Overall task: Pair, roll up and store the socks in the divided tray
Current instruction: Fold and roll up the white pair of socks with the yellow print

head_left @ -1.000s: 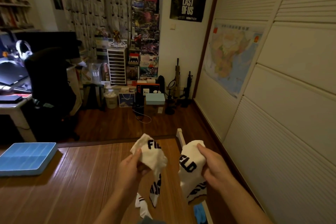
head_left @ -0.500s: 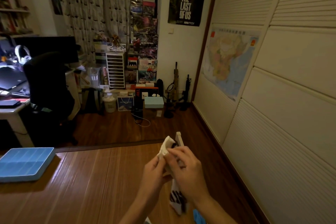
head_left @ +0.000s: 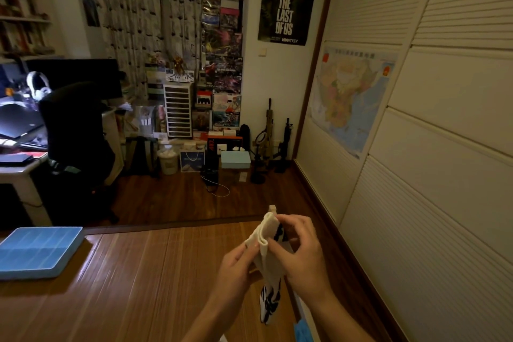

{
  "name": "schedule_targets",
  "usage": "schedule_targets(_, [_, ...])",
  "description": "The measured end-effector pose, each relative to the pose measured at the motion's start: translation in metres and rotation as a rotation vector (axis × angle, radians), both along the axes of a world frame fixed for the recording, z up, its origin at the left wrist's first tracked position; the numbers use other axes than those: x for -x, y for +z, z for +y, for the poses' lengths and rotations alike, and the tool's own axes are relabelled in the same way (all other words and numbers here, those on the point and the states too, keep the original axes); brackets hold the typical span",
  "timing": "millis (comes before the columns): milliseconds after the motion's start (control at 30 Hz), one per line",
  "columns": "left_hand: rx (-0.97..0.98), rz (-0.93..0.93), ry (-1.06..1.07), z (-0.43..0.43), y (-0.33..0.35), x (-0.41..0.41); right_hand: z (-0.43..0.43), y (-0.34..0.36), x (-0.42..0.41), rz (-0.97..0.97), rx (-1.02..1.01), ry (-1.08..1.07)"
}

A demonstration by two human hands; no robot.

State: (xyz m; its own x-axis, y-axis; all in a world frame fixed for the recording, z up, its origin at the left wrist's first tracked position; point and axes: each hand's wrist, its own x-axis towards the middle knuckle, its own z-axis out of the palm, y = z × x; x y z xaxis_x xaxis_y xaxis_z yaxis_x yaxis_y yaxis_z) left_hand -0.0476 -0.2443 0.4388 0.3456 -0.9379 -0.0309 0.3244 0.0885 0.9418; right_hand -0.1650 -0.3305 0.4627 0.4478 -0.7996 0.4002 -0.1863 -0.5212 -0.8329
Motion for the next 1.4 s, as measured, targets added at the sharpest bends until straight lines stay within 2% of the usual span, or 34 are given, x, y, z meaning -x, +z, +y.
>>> schedule_targets(133, [0.001, -0.014, -0.006, 0.003, 0.002, -0.001, -0.002, 0.008, 0.003, -0.032, -0.075, 0.056])
schedule_targets(267, [0.003, -0.015, -0.018, 0.004, 0.002, 0.0, -0.005, 0.011, 0.005, -0.032, -0.033, 0.057])
schedule_targets(500, [0.004, 0.022, 0.015, 0.007, 0.002, -0.006, -0.006, 0.018, 0.013, -0.054, -0.197, 0.194])
schedule_targets(667, [0.031, 0.037, -0.031, 0.009, 0.008, -0.01, -0.004, 0.021, 0.016, 0.01, -0.238, 0.287])
schedule_targets(900, [0.037, 0.035, -0.101, 0.01, 0.008, -0.009, -0.003, 0.022, 0.015, -0.026, -0.178, 0.208])
schedule_targets(1300, [0.06, -0.012, -0.14, 0.012, 0.012, -0.006, 0.0, 0.022, 0.016, -0.066, -0.229, 0.152])
schedule_targets(1400, [0.064, -0.071, -0.133, 0.012, 0.009, -0.004, 0.002, 0.02, 0.016, -0.064, -0.238, 0.13])
